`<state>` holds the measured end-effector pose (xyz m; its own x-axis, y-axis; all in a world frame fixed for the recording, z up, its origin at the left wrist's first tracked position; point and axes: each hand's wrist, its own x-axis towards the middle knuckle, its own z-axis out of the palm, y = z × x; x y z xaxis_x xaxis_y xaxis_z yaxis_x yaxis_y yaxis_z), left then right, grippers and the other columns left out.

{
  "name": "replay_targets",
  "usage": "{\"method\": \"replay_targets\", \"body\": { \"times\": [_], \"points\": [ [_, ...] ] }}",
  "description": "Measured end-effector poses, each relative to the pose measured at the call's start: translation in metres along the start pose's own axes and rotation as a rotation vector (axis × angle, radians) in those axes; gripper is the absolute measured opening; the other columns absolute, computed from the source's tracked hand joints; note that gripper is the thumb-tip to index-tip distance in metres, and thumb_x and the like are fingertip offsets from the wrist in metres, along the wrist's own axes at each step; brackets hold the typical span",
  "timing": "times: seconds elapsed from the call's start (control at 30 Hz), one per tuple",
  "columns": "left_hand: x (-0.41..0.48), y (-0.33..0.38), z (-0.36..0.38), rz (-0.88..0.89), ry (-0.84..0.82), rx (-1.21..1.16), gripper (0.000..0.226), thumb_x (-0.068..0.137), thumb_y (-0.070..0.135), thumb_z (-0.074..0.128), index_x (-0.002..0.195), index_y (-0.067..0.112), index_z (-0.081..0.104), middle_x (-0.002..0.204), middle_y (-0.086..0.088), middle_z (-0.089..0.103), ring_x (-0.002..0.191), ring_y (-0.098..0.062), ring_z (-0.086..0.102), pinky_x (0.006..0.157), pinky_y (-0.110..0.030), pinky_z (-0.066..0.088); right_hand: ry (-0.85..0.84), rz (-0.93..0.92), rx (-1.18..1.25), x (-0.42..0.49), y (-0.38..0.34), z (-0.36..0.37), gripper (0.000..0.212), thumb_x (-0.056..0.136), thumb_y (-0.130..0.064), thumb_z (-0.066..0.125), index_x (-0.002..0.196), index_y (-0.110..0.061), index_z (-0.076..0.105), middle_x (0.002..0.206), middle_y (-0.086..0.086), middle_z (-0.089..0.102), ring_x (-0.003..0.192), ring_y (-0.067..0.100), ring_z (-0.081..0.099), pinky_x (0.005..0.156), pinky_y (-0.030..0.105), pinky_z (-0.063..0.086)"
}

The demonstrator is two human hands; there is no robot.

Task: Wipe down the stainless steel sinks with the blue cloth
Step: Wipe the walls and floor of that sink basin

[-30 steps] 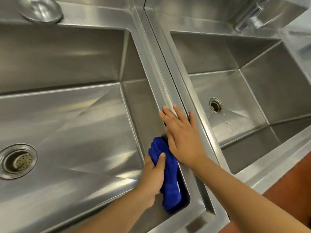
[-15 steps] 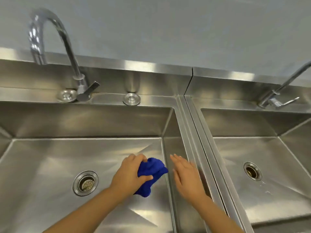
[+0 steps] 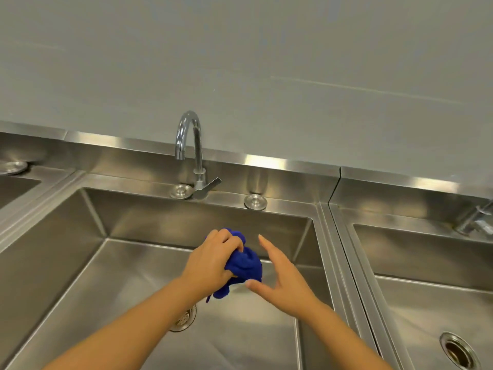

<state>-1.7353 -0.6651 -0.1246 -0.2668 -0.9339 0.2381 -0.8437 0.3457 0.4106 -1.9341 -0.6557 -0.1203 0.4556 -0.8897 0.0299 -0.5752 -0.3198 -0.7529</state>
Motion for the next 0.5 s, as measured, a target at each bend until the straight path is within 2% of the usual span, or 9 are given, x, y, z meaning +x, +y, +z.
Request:
{"method": "replay_targets", "body": {
  "times": [0.07,0.1,0.17,0.2,0.33,0.43,0.5],
  "points": [
    [0.001,-0.002,-0.008,0.07,0.026,0.009,0.032,0.075,0.018,0.065,0.103,0.026,0.052,0.109,0.01,0.05,0.097,-0.011,0.04,0.064,-0.032,0.048,-0.016,-0.04,-0.02,0.006,-0.011,0.005,0.081,0.083,-0.035,0.072,0.142,-0.05,0.019,0.127,-0.05,0.03,0.118,-0.021,0.036,0.097,0.006,0.034],
    [0.002,-0.003,-0.013,0.096,0.029,0.012,0.034,0.075,0.018,0.064,0.103,0.028,0.048,0.108,0.01,0.05,0.095,-0.011,0.039,0.062,-0.032,0.048,0.025,-0.056,-0.042,0.01,-0.014,0.009,0.076,0.084,-0.029,0.07,0.141,-0.049,0.024,0.127,-0.044,0.039,0.116,-0.017,0.043,0.097,0.011,0.04],
    [0.004,-0.006,-0.024,0.104,0.012,-0.003,0.037,0.076,0.023,0.066,0.106,0.028,0.044,0.108,0.011,0.049,0.095,-0.01,0.038,0.066,-0.034,0.048,0.147,-0.053,-0.075,0.018,-0.016,0.018,0.06,0.086,-0.019,0.065,0.139,-0.037,0.041,0.127,-0.024,0.054,0.111,-0.005,0.052,0.096,0.023,0.045],
    [0.004,-0.009,-0.029,0.092,-0.005,-0.022,0.042,0.075,0.027,0.069,0.109,0.025,0.044,0.109,0.011,0.048,0.096,-0.01,0.039,0.069,-0.034,0.048,0.201,-0.052,-0.093,0.021,-0.017,0.021,0.053,0.087,-0.014,0.062,0.135,-0.031,0.048,0.125,-0.018,0.058,0.108,-0.003,0.054,0.096,0.023,0.045],
    [0.0,-0.034,-0.045,0.074,-0.129,-0.161,0.075,0.06,0.043,0.083,0.12,0.027,0.041,0.117,0.012,0.043,0.104,-0.01,0.041,0.085,-0.029,0.046,0.317,-0.115,-0.12,0.032,-0.037,0.031,0.041,0.086,-0.001,0.053,0.117,-0.027,0.06,0.114,-0.014,0.06,0.098,0.001,0.055,0.083,0.011,0.044],
    [-0.006,-0.053,-0.053,0.048,-0.147,-0.284,0.08,0.06,0.051,0.083,0.126,0.032,0.042,0.12,0.014,0.042,0.109,-0.009,0.045,0.093,-0.028,0.045,0.336,-0.116,-0.113,0.043,-0.053,0.035,0.047,0.08,0.005,0.048,0.106,-0.031,0.063,0.105,-0.018,0.059,0.094,0.0,0.055,0.078,0.009,0.042],
    [-0.01,-0.066,-0.059,0.033,-0.132,-0.274,0.084,0.065,0.049,0.082,0.135,0.034,0.039,0.125,0.012,0.041,0.116,-0.011,0.041,0.096,-0.026,0.043,0.337,-0.108,-0.08,0.047,-0.06,0.036,0.047,0.076,0.005,0.045,0.101,-0.031,0.064,0.103,-0.019,0.06,0.095,0.0,0.055,0.078,0.009,0.042]
  ]
}}
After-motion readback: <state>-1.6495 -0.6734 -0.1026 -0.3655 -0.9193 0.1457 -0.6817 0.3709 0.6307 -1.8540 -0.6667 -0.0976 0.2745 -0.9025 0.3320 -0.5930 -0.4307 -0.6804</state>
